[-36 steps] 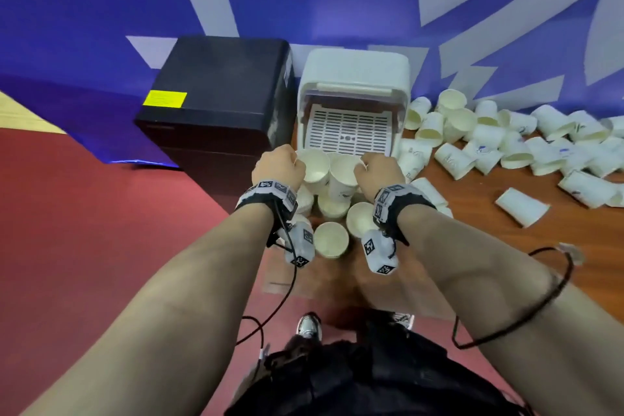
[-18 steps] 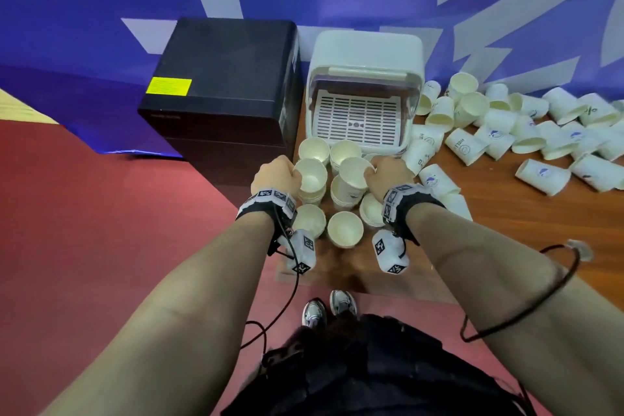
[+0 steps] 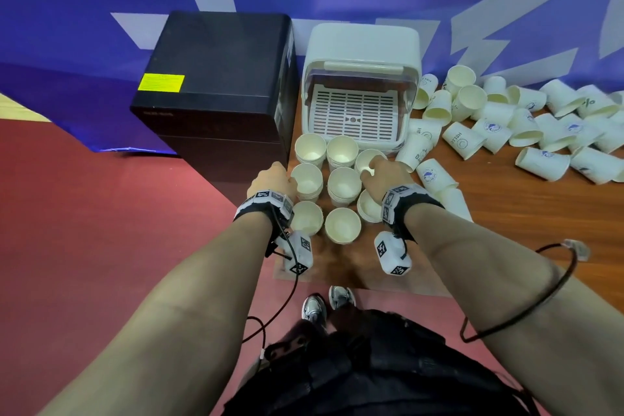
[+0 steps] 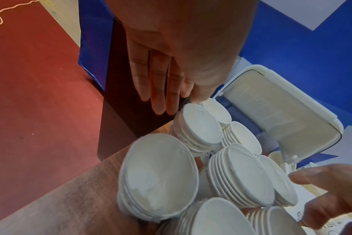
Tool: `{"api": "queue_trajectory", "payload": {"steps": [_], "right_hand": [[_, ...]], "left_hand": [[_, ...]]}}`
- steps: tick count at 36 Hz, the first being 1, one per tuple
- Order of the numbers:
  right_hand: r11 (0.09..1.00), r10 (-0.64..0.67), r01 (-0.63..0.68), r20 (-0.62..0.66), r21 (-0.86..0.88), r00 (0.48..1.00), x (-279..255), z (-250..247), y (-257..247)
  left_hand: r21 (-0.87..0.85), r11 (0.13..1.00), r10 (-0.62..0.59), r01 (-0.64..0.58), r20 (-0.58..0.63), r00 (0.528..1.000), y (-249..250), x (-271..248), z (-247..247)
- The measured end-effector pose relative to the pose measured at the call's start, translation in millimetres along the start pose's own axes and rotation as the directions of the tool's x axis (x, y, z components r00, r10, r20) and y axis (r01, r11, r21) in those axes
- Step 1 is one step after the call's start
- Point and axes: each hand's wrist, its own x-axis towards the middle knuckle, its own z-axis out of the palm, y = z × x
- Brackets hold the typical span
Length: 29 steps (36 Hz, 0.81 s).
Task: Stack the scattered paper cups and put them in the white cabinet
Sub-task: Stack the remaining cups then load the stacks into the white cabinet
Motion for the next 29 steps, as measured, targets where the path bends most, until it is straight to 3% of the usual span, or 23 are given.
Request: {"api": "queue_trajectory", "payload": {"steps": [12,24,29], "right_hand": [[0.995,0.094,-0.094,-0.020,-0.015,0.995,-27.0,-9.5,44.2],[0.937,0.349,-0.346,-0.043,0.053,0.936,-45.7,-58.2,182.9],[0.941,0.338,-0.337,-0.030,0.039,0.941,-26.3,-84.5,249.9]], "left_hand": [[0.110,0.974,0.196,-0.196,0.010,0.981,56.7,-14.8,19.2],[0.211,0.841,0.497,-0.498,0.061,0.866,180.1,-34.2,58.3],[0.242,0.852,0.454,-0.464,0.099,0.885,247.2,-29.2,79.7]]}}
